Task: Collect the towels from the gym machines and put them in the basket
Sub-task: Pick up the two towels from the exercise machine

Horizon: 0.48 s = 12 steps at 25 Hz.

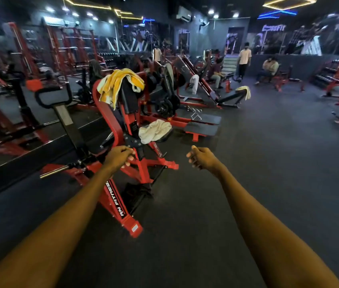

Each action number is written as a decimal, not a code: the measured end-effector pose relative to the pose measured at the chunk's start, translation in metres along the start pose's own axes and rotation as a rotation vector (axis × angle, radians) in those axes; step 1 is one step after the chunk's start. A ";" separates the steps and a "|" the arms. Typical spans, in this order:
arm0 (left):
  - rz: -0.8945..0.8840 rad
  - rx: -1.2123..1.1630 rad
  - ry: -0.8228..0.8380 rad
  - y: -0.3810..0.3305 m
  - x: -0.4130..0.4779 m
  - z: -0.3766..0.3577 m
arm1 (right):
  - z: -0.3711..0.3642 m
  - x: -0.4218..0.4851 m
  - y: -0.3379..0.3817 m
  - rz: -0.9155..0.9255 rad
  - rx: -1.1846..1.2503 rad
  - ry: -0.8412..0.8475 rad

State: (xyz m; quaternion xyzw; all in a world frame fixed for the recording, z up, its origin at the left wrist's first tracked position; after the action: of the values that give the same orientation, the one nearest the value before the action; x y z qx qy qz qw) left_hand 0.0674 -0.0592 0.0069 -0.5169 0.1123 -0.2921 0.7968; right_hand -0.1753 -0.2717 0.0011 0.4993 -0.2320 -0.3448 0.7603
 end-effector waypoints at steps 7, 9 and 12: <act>0.056 -0.017 -0.075 0.031 0.102 0.042 | -0.056 0.112 0.021 -0.029 -0.012 -0.002; 0.075 -0.019 -0.074 0.043 0.131 0.040 | -0.069 0.142 0.020 -0.034 -0.007 0.008; 0.097 -0.027 -0.082 0.060 0.181 0.030 | -0.086 0.196 0.012 -0.040 -0.027 0.027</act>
State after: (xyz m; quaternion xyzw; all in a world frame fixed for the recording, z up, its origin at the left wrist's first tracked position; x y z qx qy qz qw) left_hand 0.2479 -0.1239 -0.0115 -0.5332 0.1083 -0.2301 0.8069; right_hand 0.0165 -0.3649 -0.0197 0.4981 -0.2071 -0.3564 0.7629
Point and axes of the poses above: each hand's wrist, its own x-axis towards the middle knuckle, its own z-axis out of the back of the hand, y = z × x, the point moved 9 cm from there along x, towards the middle knuckle, and after that the axes turned 6 degrees about -y, right-handed, at the moved point
